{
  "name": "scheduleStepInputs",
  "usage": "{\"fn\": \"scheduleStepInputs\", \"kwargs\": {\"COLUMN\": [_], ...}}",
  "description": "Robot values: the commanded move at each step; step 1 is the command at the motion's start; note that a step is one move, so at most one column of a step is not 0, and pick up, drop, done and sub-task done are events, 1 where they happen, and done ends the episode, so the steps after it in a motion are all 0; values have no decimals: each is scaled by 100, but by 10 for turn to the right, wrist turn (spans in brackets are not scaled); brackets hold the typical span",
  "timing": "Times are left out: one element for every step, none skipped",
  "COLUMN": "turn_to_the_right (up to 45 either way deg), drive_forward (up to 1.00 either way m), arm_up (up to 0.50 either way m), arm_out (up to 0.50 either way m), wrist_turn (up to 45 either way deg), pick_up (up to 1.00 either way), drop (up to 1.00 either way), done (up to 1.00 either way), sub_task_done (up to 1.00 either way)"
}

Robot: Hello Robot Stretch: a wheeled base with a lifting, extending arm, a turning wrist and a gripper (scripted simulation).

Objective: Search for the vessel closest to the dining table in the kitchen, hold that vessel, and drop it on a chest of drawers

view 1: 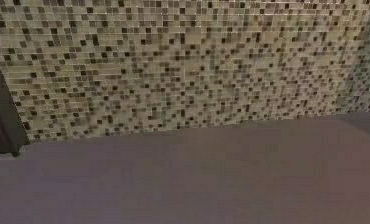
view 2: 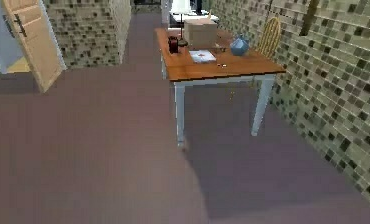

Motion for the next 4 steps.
{"fn": "scheduleStepInputs", "kwargs": {"turn_to_the_right": [330,0,60,0], "drive_forward": [0,35,0,100], "arm_up": [0,0,0,0], "arm_out": [0,0,0,0], "wrist_turn": [0,0,0,0], "pick_up": [0,0,0,0], "drop": [0,0,0,0], "done": [0,0,0,0], "sub_task_done": [0,0,0,0]}}
